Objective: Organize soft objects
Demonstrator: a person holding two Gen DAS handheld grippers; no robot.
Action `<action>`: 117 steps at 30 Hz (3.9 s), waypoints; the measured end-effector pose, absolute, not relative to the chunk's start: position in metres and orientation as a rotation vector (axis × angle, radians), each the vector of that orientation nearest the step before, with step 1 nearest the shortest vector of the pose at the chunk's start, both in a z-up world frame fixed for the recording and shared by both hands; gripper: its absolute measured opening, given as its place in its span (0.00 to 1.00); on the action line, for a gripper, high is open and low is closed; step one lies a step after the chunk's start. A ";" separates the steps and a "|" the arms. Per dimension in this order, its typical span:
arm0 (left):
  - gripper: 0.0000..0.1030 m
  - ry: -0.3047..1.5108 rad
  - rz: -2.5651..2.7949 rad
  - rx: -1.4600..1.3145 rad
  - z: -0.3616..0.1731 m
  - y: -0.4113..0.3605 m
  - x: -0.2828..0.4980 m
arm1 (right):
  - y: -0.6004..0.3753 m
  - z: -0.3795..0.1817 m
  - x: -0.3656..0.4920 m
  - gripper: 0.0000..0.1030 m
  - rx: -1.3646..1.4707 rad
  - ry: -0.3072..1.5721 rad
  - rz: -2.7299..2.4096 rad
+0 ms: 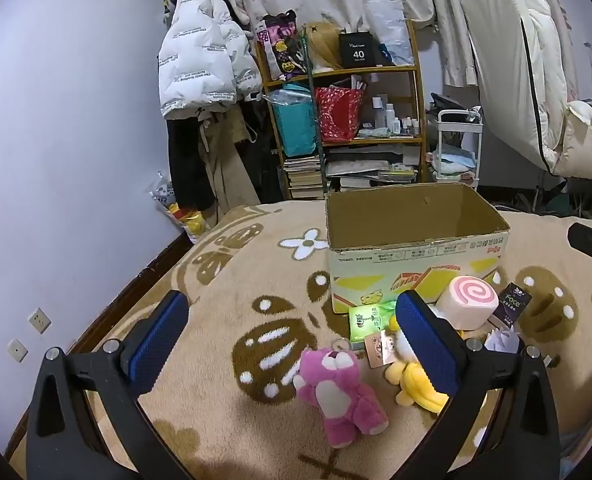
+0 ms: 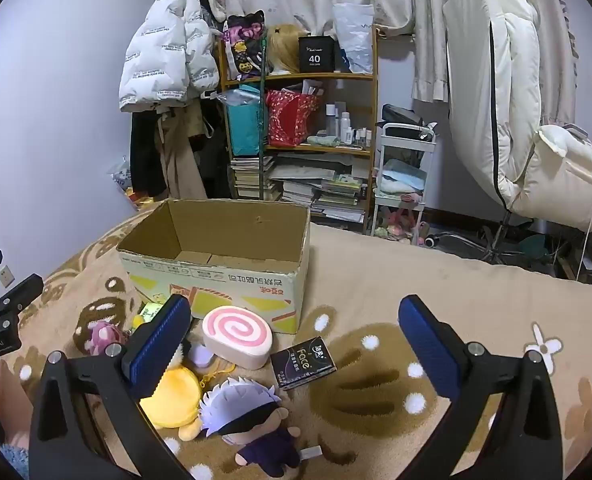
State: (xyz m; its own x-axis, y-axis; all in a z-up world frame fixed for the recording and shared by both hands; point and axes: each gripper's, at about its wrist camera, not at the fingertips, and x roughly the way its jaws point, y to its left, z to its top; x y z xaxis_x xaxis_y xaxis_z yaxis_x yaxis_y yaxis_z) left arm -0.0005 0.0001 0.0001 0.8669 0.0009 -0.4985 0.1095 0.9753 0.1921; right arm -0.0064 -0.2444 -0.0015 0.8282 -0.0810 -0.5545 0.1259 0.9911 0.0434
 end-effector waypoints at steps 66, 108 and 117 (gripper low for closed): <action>0.99 0.530 -0.051 0.195 0.003 0.004 0.000 | -0.243 -0.002 -0.006 1.00 0.087 0.583 -0.098; 0.99 0.609 -0.042 0.184 -0.006 0.006 0.009 | -0.244 -0.008 -0.008 1.00 0.099 0.586 -0.107; 0.99 0.689 -0.048 0.180 -0.012 0.006 0.022 | -0.245 -0.007 0.000 1.00 0.121 0.622 -0.076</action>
